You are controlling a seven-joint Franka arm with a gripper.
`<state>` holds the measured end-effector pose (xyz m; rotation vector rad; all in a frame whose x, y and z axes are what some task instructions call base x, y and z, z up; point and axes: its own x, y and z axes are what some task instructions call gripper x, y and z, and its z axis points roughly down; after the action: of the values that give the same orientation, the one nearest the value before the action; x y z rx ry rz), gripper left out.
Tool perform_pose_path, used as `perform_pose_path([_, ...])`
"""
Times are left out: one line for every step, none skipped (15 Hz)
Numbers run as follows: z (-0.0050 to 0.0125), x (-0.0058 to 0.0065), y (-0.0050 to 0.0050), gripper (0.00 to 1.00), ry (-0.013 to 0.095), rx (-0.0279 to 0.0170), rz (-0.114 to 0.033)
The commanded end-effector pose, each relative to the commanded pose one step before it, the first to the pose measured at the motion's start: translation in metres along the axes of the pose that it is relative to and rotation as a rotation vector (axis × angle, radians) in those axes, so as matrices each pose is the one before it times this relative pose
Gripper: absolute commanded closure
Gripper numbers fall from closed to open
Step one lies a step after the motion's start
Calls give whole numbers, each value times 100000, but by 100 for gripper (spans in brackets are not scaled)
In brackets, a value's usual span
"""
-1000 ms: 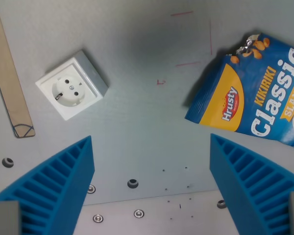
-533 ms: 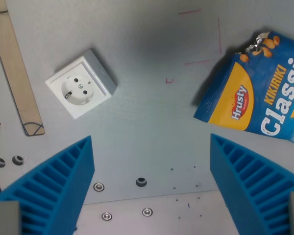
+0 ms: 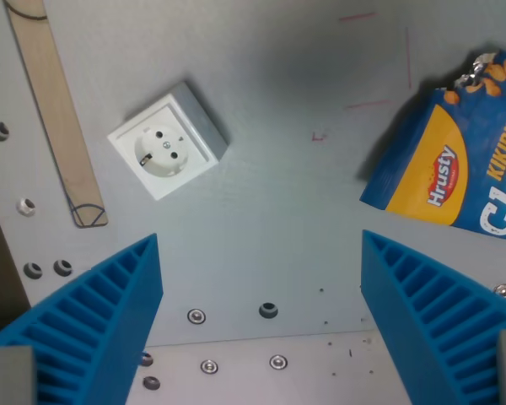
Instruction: Rotate around base positive x
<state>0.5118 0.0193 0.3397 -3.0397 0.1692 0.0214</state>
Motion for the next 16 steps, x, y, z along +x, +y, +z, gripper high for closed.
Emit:
perform_pose_path([-186, -33, 429, 0, -1949, 19189, -1625])
perform_pose_path([0, 0, 0, 0, -149, 1325, -11])
perform_pose_path([0, 0, 0, 0, -150, 1325, -10])
perform_pose_path([0, 0, 0, 0, -150, 1325, -10])
perform_pose_path([0, 0, 0, 0, -151, 1325, -9])
perform_pose_path([0, 0, 0, 0, -151, 1325, -8])
perform_pose_path([0, 0, 0, 0, -152, 1325, -7])
perform_pose_path([0, 0, 0, 0, -153, 1325, -6])
perform_pose_path([0, 0, 0, 0, -153, 1325, -6])
perform_pose_path([0, 0, 0, 0, -154, 1324, -5])
perform_pose_path([0, 0, 0, 0, -154, 1324, -5])
perform_pose_path([0, 0, 0, 0, -154, 1324, -5])
perform_pose_path([0, 0, 0, 0, -155, 1324, -5])
perform_pose_path([0, 0, 0, 0, -155, 1324, -4])
perform_pose_path([0, 0, 0, 0, -156, 1324, -4])
perform_pose_path([0, 0, 0, 0, -156, 1324, -3])
